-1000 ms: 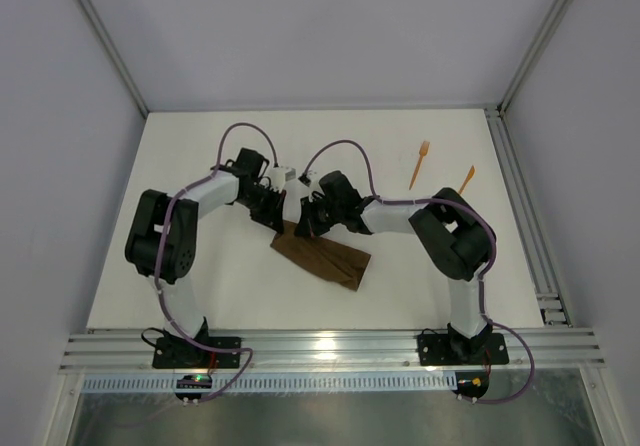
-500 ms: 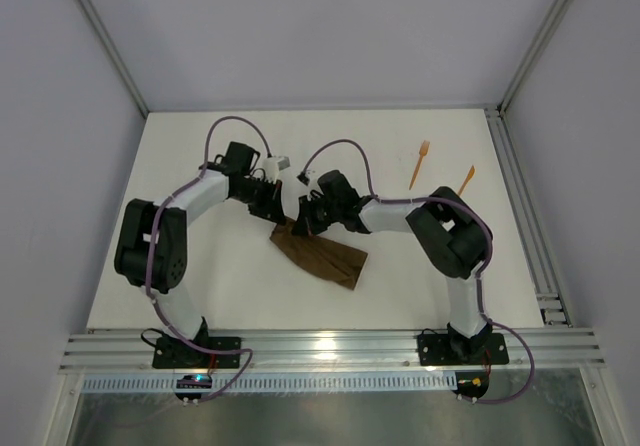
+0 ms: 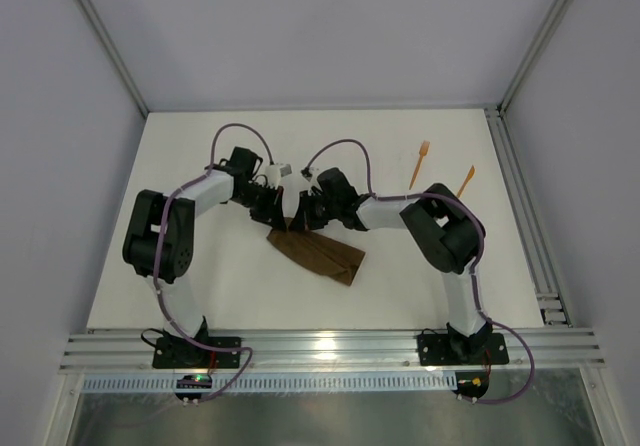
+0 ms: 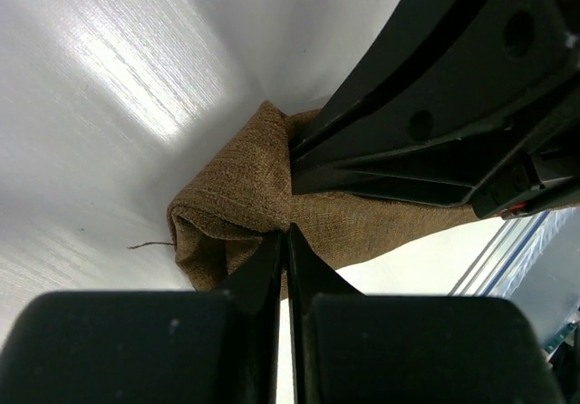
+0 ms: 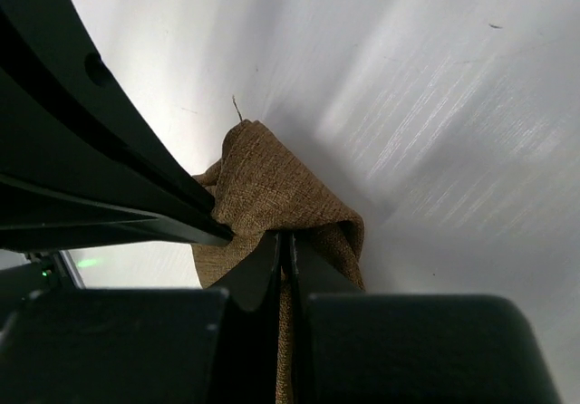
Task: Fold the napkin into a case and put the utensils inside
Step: Stuff the top corner of the smaller-rectangle-folded napkin into the folded napkin.
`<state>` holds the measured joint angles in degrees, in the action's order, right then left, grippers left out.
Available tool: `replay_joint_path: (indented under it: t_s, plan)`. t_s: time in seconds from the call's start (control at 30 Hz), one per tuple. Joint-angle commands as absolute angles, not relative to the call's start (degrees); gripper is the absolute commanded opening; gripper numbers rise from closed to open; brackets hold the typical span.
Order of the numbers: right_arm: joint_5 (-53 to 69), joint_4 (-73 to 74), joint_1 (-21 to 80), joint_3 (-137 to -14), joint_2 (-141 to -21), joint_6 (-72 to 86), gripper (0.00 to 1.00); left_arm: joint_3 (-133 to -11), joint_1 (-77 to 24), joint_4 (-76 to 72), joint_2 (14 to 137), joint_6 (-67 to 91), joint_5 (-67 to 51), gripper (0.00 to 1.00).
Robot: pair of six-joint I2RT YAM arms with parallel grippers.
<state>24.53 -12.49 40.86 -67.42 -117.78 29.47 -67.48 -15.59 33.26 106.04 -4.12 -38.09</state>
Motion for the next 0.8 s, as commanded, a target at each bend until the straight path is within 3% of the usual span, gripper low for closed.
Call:
replay_joint_path:
  t_s: [0.0, 0.17, 0.3, 0.5, 0.77]
  plan:
    - [23.1, -18.9, 40.2, -69.2, -119.1, 34.4, 0.03, -69.0, -15.4, 33.8, 106.1, -5.1, -39.1, 0.00]
    - [24.8, -21.6, 40.1, -69.1, -119.5, 35.5, 0.04, -69.3, -15.4, 35.5, 106.8, -6.4, -36.6, 0.05]
    - [24.7, -19.1, 40.0, -69.8, -119.7, 34.0, 0.14, -69.3, -15.6, 36.8, 108.5, -7.4, -35.8, 0.11]
    - [23.9, -13.2, 40.0, -71.2, -117.3, 29.7, 0.36, -69.4, -15.6, 37.5, 111.0, -7.5, -33.1, 0.03]
    - [23.0, -0.4, 40.1, -71.3, -112.3, 19.3, 0.40, -68.9, -15.6, 35.9, 110.1, -6.3, -33.2, 0.01]
